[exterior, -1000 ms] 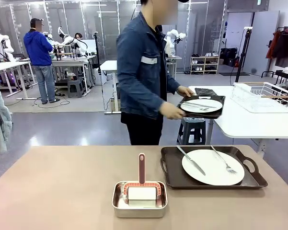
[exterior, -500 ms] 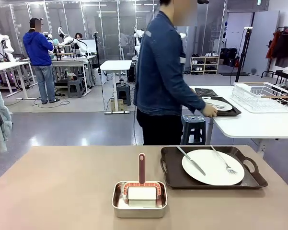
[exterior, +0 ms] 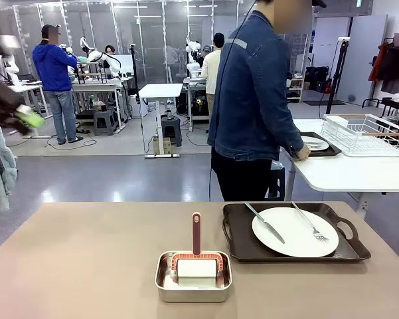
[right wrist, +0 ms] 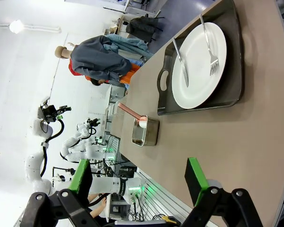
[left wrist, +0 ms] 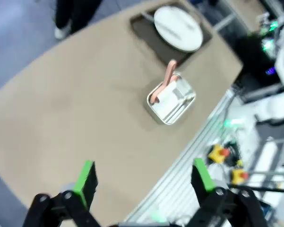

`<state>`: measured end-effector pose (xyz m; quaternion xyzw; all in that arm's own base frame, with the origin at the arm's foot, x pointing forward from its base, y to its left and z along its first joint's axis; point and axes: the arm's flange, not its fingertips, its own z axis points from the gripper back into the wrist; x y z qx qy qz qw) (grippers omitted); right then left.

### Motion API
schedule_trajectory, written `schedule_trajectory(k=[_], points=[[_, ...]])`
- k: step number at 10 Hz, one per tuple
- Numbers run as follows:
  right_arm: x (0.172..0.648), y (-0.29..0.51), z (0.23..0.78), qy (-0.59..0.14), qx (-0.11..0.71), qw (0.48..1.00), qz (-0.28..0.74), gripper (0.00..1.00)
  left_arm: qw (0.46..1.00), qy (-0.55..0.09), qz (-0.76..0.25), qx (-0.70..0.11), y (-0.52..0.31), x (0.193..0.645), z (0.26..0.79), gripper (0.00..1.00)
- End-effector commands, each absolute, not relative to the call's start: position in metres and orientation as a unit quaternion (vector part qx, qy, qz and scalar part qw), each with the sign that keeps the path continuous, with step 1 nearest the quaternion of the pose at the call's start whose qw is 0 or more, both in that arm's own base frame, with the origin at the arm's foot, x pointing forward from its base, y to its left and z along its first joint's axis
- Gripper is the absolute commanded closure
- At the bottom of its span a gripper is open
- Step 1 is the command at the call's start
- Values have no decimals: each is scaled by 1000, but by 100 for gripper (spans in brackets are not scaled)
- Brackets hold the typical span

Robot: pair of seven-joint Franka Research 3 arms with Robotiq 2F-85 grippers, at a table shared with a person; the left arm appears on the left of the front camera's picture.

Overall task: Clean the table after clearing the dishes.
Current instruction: When the left (or right) Handle tray is removed, use the left hand (or right hand) to clean the left (or right) side of the table with the Lint Roller.

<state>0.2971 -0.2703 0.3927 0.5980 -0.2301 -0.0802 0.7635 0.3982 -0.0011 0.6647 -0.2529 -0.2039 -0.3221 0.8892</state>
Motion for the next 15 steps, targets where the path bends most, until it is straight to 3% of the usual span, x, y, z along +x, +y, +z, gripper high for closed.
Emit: schedule_trajectory(k=[1, 4, 6, 13, 15], points=[[295, -270, 395, -231, 599, 763, -81, 0, 886, -167, -392, -183, -51, 425, 642, 0], [295, -270, 395, -231, 599, 763, -81, 0, 843, -128, -512, -106, -147, 426, 584, 0], [295, -270, 395, -231, 599, 763, -81, 0, 814, -110, -557, -121, -173, 413, 558, 0], [295, -270, 395, -231, 599, 763, -81, 0, 823, -100, -545, -125, -182, 419, 557, 0], [295, -270, 395, -231, 599, 763, -81, 0, 747, -101, -653, -72, -228, 452, 547, 0]])
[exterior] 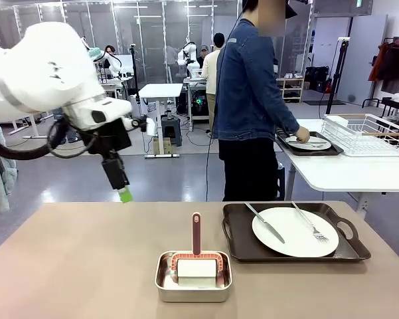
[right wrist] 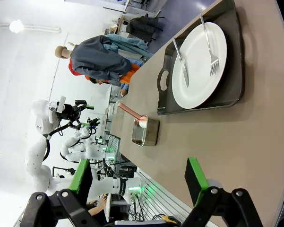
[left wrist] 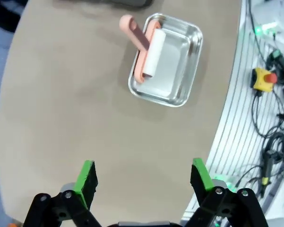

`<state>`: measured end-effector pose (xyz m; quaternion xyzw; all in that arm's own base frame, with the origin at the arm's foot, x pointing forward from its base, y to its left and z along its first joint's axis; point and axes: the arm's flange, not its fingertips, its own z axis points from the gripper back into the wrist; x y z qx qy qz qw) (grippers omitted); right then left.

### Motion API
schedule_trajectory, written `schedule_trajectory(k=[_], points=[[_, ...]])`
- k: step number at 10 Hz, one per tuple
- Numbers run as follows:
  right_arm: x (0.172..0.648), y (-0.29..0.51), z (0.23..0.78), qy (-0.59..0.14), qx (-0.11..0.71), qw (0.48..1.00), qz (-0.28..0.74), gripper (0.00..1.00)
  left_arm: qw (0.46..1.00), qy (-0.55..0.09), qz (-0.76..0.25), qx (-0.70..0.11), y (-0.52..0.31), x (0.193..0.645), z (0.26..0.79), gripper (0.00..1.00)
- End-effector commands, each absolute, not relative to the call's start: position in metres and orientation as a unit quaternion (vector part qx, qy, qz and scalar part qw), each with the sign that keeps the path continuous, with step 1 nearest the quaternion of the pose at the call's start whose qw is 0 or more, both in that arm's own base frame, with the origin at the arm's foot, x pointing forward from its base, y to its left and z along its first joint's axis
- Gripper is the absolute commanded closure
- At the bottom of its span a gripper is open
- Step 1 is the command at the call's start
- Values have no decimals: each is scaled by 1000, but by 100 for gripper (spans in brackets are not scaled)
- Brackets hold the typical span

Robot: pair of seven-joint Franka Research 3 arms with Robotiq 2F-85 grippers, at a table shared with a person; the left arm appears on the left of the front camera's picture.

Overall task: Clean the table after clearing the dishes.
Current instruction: When the left (or right) Handle tray is removed, use the left hand (or right hand) to clean the left (or right) side of the table with the Lint Roller.

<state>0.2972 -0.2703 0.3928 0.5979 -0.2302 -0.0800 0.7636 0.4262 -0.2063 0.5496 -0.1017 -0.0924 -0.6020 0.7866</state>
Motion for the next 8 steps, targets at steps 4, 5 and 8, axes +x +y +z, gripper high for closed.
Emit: schedule_trajectory(k=[4, 5, 8], points=[[295, -270, 395, -231, 599, 763, -81, 0, 680, -46, -730, -41, -308, 502, 547, 0], [295, -270, 395, -231, 599, 763, -81, 0, 666, -39, -743, -44, -326, 510, 545, 0], [295, -270, 395, -231, 599, 763, -81, 0, 648, 4, -761, -40, -367, 522, 531, 0]])
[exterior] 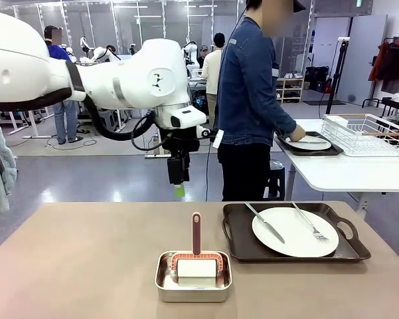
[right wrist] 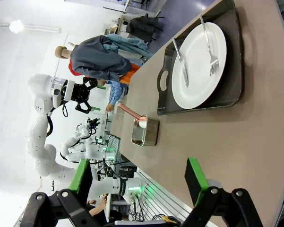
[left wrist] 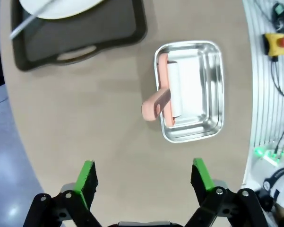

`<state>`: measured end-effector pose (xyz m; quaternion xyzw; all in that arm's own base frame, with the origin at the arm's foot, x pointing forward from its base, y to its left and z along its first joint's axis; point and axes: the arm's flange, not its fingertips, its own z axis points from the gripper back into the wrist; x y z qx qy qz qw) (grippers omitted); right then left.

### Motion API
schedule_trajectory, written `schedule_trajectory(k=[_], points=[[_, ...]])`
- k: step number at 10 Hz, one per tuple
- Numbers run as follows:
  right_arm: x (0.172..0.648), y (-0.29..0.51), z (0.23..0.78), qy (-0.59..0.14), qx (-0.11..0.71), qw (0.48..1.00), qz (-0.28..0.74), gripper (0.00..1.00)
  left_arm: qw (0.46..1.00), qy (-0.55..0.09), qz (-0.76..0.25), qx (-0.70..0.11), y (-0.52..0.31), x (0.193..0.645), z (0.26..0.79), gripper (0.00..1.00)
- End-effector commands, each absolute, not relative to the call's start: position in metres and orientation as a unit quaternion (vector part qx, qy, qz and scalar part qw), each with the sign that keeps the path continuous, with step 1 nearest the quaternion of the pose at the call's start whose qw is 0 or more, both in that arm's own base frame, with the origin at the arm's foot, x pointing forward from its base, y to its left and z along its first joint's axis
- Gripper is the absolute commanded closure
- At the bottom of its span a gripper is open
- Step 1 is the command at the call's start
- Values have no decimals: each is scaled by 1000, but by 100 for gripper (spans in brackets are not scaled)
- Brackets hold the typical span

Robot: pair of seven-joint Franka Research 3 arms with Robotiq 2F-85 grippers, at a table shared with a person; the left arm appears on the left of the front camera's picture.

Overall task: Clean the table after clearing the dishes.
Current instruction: When the left (or right) Handle tray is removed, use the left hand (or right hand) to clean the left (or right) side of the table with the Lint Roller.

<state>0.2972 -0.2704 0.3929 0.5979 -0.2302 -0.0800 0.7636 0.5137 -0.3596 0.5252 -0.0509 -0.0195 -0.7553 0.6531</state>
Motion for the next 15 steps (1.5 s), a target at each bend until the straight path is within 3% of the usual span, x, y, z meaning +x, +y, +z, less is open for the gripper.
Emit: schedule_trajectory(k=[1, 11, 15], points=[[295, -270, 395, -231, 599, 763, -81, 0, 643, 12, -764, -48, -375, 525, 524, 0], [295, -270, 395, -231, 599, 763, -81, 0, 665, 95, -725, -152, -405, 534, 427, 0], [295, -270, 395, -231, 599, 763, -81, 0, 660, 127, -725, -147, -406, 532, 415, 0]])
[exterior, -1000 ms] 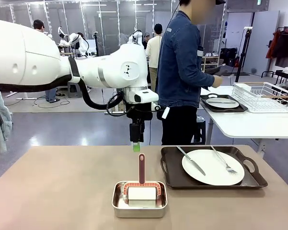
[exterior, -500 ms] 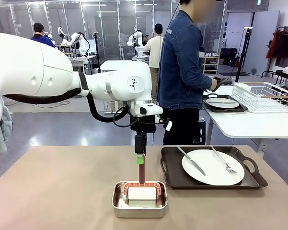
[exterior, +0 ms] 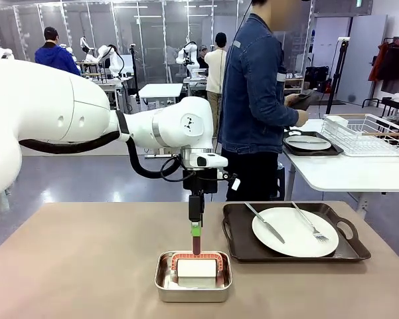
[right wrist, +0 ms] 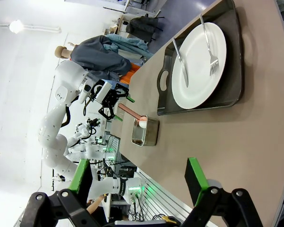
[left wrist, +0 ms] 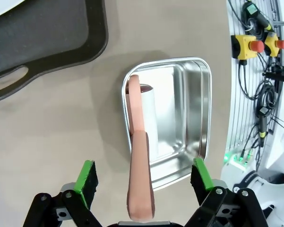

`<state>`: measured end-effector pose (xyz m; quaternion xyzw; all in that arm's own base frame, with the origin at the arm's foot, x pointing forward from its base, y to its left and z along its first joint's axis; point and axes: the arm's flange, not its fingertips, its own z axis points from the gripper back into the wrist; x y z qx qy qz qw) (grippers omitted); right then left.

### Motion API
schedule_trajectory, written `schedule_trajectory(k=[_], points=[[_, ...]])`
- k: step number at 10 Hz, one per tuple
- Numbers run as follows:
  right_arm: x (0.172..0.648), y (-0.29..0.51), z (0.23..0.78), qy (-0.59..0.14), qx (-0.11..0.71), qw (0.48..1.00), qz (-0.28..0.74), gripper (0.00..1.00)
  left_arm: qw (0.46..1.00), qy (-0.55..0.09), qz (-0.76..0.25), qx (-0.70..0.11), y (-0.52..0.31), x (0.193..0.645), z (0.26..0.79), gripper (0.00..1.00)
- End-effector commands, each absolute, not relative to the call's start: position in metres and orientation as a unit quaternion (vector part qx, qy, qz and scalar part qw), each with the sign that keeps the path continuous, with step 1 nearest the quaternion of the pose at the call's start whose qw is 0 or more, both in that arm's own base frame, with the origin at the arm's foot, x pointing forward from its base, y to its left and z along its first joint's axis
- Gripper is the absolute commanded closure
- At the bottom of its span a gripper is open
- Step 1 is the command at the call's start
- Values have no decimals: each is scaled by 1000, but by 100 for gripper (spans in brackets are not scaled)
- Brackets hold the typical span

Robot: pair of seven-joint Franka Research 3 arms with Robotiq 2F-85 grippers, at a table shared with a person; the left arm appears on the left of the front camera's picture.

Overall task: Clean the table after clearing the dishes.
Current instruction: When the left (or right) Handle tray is removed, use the left hand (or right hand) to clean the left (or right) side of the table with the Lint Roller.

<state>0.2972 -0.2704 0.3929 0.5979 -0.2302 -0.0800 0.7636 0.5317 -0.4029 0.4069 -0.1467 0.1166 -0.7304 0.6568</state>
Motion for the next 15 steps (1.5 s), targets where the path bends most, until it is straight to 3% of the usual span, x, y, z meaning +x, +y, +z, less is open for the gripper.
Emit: schedule_trajectory(k=[1, 2, 4, 5, 6, 12, 15], points=[[295, -270, 395, -231, 599, 763, -81, 0, 661, 132, -723, -150, -405, 532, 413, 0], [295, -270, 395, -231, 599, 763, -81, 0, 661, 135, -723, -151, -405, 533, 410, 7], [295, -270, 395, -231, 599, 763, -81, 0, 663, 135, -722, -142, -403, 533, 411, 61], [295, -270, 395, -231, 599, 763, -81, 0, 664, 132, -722, -143, -402, 532, 412, 92], [295, -270, 395, -231, 599, 763, -81, 0, 665, 131, -720, -148, -402, 533, 411, 100], [295, -270, 395, -231, 599, 763, -81, 0, 666, 133, -718, -155, -401, 529, 419, 100], [295, -270, 395, -231, 599, 763, -81, 0, 716, 96, -676, -149, -372, 486, 481, 100]])
